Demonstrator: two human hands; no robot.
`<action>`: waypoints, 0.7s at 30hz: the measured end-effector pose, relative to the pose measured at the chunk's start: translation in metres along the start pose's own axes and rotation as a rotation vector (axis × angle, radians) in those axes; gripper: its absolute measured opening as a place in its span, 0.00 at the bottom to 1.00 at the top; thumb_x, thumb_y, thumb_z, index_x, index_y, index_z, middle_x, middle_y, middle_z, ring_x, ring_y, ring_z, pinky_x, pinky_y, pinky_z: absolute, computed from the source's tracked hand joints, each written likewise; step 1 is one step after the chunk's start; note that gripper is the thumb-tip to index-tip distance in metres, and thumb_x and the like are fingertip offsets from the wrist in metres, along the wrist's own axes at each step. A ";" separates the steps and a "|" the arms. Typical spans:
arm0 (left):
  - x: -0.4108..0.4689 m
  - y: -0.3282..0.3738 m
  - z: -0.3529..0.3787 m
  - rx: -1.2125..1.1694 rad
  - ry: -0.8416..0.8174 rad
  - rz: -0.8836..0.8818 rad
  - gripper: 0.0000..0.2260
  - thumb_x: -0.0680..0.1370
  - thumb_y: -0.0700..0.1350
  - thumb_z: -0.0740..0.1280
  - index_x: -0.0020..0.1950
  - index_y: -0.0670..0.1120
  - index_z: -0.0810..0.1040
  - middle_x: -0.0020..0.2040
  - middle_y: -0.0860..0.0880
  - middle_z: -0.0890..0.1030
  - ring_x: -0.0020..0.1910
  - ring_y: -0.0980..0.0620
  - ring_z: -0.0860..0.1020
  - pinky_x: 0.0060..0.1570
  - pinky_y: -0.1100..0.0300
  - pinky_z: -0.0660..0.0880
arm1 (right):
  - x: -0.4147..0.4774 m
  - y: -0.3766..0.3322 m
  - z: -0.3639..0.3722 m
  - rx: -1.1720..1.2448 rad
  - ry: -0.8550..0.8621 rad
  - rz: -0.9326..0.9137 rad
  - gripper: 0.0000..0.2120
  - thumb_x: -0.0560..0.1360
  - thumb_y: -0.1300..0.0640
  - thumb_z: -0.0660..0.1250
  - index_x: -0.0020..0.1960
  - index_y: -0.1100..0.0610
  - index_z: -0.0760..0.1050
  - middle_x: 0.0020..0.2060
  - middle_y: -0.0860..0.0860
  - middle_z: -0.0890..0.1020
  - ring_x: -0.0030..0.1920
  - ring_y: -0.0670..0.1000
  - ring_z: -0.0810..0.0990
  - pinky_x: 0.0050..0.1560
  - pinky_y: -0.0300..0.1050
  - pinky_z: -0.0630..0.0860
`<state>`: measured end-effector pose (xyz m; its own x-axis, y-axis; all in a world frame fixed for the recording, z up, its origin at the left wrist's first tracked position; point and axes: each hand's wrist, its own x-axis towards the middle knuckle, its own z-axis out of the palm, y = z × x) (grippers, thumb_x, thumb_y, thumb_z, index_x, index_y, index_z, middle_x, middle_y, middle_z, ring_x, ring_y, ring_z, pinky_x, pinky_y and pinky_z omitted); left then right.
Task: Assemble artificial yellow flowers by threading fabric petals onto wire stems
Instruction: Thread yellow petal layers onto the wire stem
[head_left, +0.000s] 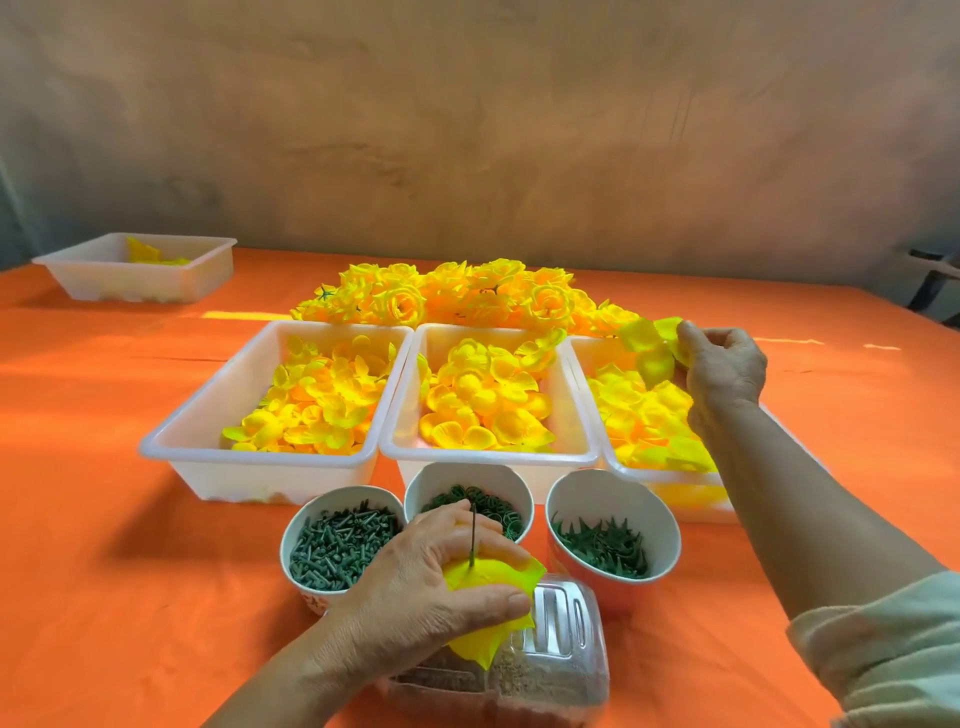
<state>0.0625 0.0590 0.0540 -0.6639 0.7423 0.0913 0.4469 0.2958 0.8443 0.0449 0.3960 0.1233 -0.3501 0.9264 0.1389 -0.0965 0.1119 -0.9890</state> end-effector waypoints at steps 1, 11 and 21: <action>-0.001 0.001 -0.001 -0.003 -0.001 0.000 0.18 0.60 0.71 0.71 0.48 0.71 0.81 0.58 0.76 0.72 0.69 0.71 0.63 0.72 0.52 0.62 | -0.003 -0.005 0.002 0.081 -0.030 0.030 0.08 0.73 0.53 0.72 0.41 0.53 0.73 0.43 0.56 0.80 0.40 0.51 0.80 0.43 0.53 0.83; -0.005 0.005 -0.017 -0.094 -0.092 0.037 0.40 0.57 0.77 0.70 0.68 0.74 0.66 0.67 0.74 0.66 0.67 0.74 0.64 0.64 0.64 0.63 | -0.091 -0.057 0.002 0.353 -0.541 0.126 0.11 0.73 0.68 0.69 0.42 0.55 0.70 0.34 0.53 0.80 0.32 0.49 0.82 0.29 0.40 0.79; 0.001 0.031 -0.059 -0.596 0.314 -0.111 0.34 0.60 0.77 0.66 0.47 0.50 0.87 0.41 0.47 0.84 0.40 0.54 0.82 0.47 0.56 0.73 | -0.163 -0.054 -0.009 0.227 -0.706 -0.138 0.12 0.71 0.71 0.70 0.45 0.56 0.75 0.39 0.51 0.82 0.37 0.51 0.82 0.34 0.46 0.80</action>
<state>0.0409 0.0334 0.1114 -0.8692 0.4907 0.0600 0.0187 -0.0886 0.9959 0.1152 0.2425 0.1534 -0.8276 0.4497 0.3359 -0.3460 0.0624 -0.9362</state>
